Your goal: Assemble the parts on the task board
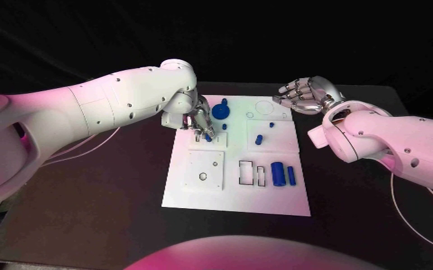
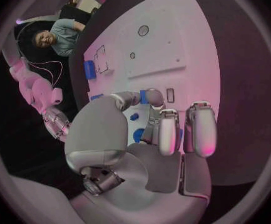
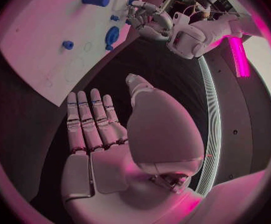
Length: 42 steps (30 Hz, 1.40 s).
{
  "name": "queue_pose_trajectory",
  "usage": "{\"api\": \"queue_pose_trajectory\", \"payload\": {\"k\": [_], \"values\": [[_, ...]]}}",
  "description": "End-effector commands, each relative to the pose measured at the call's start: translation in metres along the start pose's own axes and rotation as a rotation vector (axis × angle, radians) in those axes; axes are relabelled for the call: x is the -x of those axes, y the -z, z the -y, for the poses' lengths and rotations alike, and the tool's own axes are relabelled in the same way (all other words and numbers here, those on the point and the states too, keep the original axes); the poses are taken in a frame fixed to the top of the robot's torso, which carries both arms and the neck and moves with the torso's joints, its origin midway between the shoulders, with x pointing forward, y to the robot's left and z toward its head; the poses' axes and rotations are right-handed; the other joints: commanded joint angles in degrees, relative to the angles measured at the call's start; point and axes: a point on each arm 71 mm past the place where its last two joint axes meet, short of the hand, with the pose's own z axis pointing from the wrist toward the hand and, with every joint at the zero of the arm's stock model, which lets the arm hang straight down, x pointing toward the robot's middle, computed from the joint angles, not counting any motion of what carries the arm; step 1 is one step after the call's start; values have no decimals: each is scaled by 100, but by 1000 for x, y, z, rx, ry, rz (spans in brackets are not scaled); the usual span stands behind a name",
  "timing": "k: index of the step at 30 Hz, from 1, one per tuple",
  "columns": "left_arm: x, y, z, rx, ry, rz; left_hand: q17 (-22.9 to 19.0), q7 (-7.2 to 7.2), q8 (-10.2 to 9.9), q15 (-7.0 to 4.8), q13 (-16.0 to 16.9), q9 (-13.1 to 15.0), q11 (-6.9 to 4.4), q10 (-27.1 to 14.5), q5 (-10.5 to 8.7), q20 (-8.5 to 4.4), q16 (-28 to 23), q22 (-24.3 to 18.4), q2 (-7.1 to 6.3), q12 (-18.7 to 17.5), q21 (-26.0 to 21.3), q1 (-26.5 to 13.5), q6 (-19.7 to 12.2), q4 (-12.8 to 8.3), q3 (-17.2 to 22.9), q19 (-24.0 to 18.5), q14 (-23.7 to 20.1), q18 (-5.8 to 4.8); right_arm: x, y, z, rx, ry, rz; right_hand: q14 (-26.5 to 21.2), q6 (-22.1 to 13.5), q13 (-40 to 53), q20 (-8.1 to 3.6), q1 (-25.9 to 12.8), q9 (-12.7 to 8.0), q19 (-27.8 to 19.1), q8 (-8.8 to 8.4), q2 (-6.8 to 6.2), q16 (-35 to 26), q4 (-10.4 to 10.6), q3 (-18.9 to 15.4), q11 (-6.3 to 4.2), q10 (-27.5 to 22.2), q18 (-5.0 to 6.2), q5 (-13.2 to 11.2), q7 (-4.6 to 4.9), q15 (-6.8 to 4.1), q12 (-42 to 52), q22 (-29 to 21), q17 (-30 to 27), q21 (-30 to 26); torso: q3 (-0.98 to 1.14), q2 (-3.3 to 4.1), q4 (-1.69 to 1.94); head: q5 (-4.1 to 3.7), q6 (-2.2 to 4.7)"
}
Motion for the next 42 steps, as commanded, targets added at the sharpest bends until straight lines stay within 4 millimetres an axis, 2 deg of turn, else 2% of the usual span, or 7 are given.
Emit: {"api": "queue_pose_trajectory", "payload": {"k": [1, 14, 42], "values": [[-1, 0, -1, 19, -17, -5, 1316, -70, 40, 21, -2, 6, -14, 46, 27, 27, 20, 831, 50, 34, 25, -34, 34, -1188, 1152, 96, 551, -104, -1, 0, -1, 16, 8, -3, -37, -41, -9, 2, 3, -6, -25, 31, 54, -33, -3, -32, 15, -23, -81, 16, 540, -9, -21, -5, -5, -10, 1, -1, -6, -33, 11], [-2, 0, -1, 25, -36, -5, 1325, -74, 61, 17, 4, 17, -18, 63, 130, 24, 29, 846, 53, 56, 38, -82, 43, -1229, 1160, 103, 553, -108, 0, 0, -1, 17, 8, -2, -39, -44, -6, 1, 3, -15, -27, 41, 60, -29, -5, -32, 16, -24, -83, 29, 541, -7, -23, -15, -19, -5, 0, -2, -2, -19, 13], [-5, -3, 5, 13, -21, 0, 1336, -75, 69, 18, 20, 21, -18, 82, 164, 23, 40, 880, 59, 79, 76, -119, 46, -1234, 1151, 127, 555, -119, 0, 0, -1, 16, 8, -3, -41, -41, -4, 1, 1, -20, -46, 52, 60, -26, -5, -35, 15, -18, -85, 32, 540, -6, -20, -27, -31, -4, 4, 1, -7, -13, 3]]}}
